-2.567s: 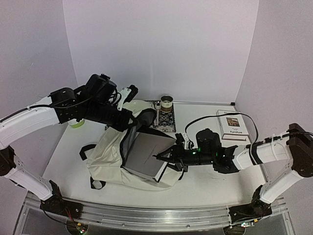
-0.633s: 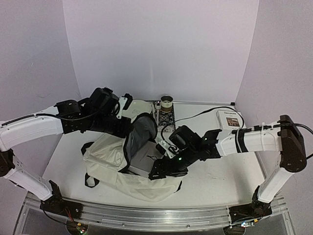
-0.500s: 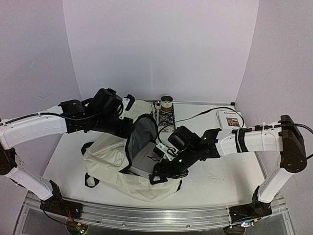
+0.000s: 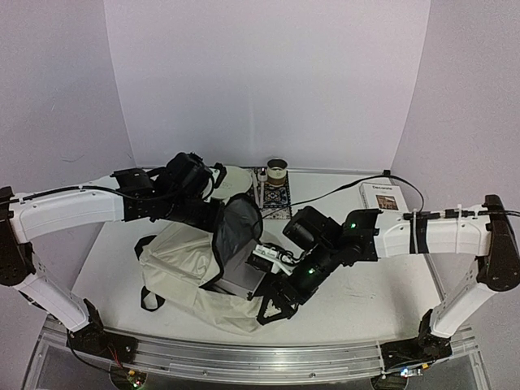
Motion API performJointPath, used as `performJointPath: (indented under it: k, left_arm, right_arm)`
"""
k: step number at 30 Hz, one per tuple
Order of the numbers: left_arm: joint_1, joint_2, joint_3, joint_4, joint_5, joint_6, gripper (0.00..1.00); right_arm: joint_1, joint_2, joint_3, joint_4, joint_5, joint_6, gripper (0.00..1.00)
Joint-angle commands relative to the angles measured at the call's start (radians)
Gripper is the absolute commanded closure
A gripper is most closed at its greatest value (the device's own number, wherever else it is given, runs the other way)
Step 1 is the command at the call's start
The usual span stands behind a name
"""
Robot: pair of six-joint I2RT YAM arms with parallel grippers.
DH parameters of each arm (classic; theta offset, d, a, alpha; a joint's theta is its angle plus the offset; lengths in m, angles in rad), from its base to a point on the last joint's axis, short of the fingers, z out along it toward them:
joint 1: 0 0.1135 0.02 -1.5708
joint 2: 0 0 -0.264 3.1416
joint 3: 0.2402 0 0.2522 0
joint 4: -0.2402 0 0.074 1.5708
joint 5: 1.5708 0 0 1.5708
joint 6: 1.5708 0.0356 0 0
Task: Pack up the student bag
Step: Adjust the largest pocket of the bag to the student bag.
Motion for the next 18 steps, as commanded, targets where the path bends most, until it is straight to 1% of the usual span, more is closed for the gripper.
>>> performJointPath:
  k: [1,4,6,10,14,18]
  left_arm:
    - [0.012,-0.001,-0.017,0.04,-0.038,0.0,1.0]
    - [0.012,-0.006,-0.034,0.043,-0.005,-0.002,1.0]
    - [0.012,-0.011,-0.037,0.043,0.005,0.0,1.0]
    - [0.012,-0.02,-0.028,0.045,0.014,0.006,1.0]
    - [0.012,-0.026,-0.011,0.047,0.018,0.012,1.0]
    - [0.012,-0.026,0.002,0.05,0.019,0.019,1.0]
  right_arm:
    - [0.003,-0.061,0.024,-0.103,0.018,-0.077,0.06]
    - [0.003,-0.078,0.064,-0.131,0.133,-0.096,0.04]
    - [0.004,-0.055,0.112,-0.179,0.201,-0.158,0.03]
    - [0.007,0.018,0.196,-0.242,0.253,-0.291,0.02]
    - [0.021,0.131,0.269,-0.314,0.317,-0.405,0.04]
    - [0.045,0.217,0.302,-0.345,0.379,-0.465,0.08]
